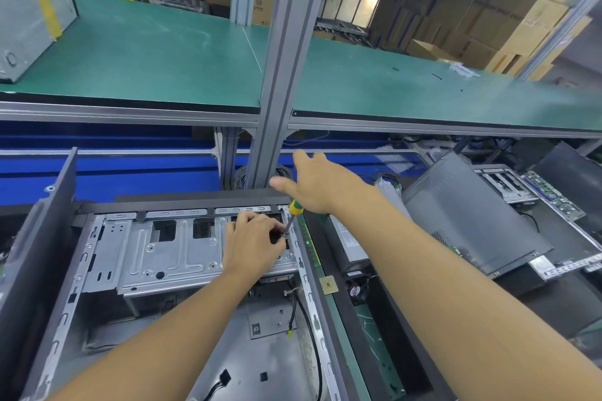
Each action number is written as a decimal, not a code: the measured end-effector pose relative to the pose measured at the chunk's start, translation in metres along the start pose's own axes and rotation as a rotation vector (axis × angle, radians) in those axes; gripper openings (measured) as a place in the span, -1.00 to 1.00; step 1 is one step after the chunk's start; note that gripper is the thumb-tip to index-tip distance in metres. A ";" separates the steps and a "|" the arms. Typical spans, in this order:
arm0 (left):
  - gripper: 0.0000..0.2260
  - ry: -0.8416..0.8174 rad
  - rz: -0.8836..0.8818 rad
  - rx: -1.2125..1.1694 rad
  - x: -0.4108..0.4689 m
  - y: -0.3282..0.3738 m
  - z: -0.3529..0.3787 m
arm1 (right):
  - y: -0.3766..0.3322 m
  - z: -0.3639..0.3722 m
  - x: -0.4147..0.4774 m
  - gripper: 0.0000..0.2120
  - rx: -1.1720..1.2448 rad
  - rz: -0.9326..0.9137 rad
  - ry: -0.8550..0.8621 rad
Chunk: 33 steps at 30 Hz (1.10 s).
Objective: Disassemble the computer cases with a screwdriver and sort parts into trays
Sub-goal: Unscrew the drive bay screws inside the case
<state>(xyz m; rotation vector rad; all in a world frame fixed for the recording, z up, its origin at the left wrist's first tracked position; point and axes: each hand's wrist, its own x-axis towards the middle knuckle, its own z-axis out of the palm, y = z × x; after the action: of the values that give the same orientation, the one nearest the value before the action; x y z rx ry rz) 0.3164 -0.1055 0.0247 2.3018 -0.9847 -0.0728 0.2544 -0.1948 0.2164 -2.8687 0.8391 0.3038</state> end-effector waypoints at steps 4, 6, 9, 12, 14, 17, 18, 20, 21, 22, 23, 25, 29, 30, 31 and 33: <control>-0.85 0.005 0.002 -0.010 0.000 -0.001 0.000 | -0.001 0.001 0.001 -0.69 -0.116 -0.042 0.082; -0.85 0.008 0.002 -0.013 0.000 -0.002 0.001 | 0.000 -0.001 0.002 -0.77 -0.027 -0.084 0.035; -0.85 0.010 0.003 -0.010 0.001 -0.002 0.002 | 0.002 -0.008 0.001 -0.70 0.074 -0.136 -0.113; -0.85 0.008 0.002 -0.002 0.001 -0.003 0.003 | 0.001 -0.007 -0.001 -0.66 0.043 -0.123 -0.128; -0.84 0.019 0.007 0.001 0.001 -0.003 0.003 | -0.001 -0.003 -0.002 -0.56 -0.002 -0.083 -0.055; -0.85 0.031 0.012 0.001 0.000 -0.002 0.003 | -0.003 0.001 -0.002 -0.49 -0.004 -0.014 0.050; -0.85 0.031 0.012 0.000 0.000 -0.002 0.003 | -0.002 0.002 -0.002 -0.57 -0.016 -0.026 0.064; -0.85 0.025 0.007 -0.001 0.001 -0.002 0.003 | -0.001 0.002 -0.001 -0.76 -0.005 -0.080 0.055; -0.85 0.022 0.005 0.000 0.001 -0.002 0.003 | 0.000 0.000 -0.001 -0.81 0.016 -0.109 0.025; -0.85 0.020 0.004 0.002 0.001 -0.002 0.004 | 0.001 -0.003 -0.001 -0.79 0.039 -0.133 -0.024; -0.85 0.020 0.004 0.006 0.001 -0.002 0.004 | 0.001 -0.005 -0.001 -0.73 0.063 -0.152 -0.073; -0.85 0.019 0.002 0.011 0.000 -0.003 0.004 | 0.000 -0.007 -0.003 -0.66 0.077 -0.151 -0.122; -0.84 0.017 0.004 0.009 0.001 -0.003 0.004 | -0.003 0.002 -0.002 -0.56 -0.011 -0.086 -0.019; -0.84 0.019 0.005 0.001 0.001 -0.003 0.004 | -0.004 0.003 -0.001 -0.46 -0.045 -0.052 0.020; -0.84 0.021 0.005 -0.006 0.001 -0.003 0.004 | -0.005 0.004 0.000 -0.39 -0.084 -0.018 0.067; -0.85 0.023 0.004 -0.013 0.000 -0.003 0.003 | -0.005 0.006 -0.001 -0.46 -0.196 0.005 0.163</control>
<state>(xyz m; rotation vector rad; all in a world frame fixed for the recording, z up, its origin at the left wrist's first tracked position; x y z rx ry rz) 0.3173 -0.1059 0.0206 2.2841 -0.9747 -0.0509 0.2553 -0.1891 0.2112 -3.1088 0.8888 0.1628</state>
